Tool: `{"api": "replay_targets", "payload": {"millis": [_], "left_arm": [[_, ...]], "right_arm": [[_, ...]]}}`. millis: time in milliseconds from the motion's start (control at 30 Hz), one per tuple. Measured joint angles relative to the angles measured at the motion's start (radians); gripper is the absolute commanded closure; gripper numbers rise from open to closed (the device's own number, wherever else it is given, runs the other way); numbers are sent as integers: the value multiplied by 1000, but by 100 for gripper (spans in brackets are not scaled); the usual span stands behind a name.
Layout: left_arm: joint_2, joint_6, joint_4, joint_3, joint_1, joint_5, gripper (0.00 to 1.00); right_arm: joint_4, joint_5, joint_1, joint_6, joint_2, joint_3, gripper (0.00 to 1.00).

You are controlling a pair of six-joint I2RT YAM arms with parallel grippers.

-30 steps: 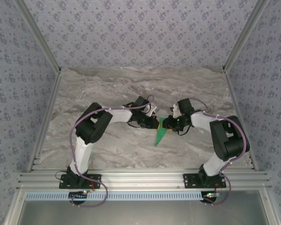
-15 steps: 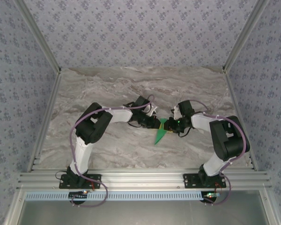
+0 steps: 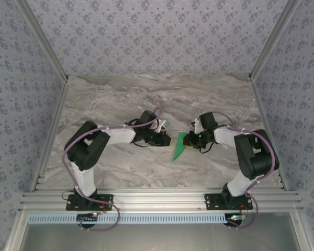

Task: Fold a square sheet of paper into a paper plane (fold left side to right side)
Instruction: Fold the wing for the fifth time at the center of the table.

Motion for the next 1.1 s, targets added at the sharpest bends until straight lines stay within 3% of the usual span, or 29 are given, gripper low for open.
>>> {"api": "replay_targets", "payload": {"millis": [367,1100], "left_arm": [[-22,-58,62,-15,-105,53,90],[122,-69,82,51,-137,89,89]], "right_arm": [[0,-1,0,-3,2,0,81],[-2,0,0,-8,2,0,82]]}}
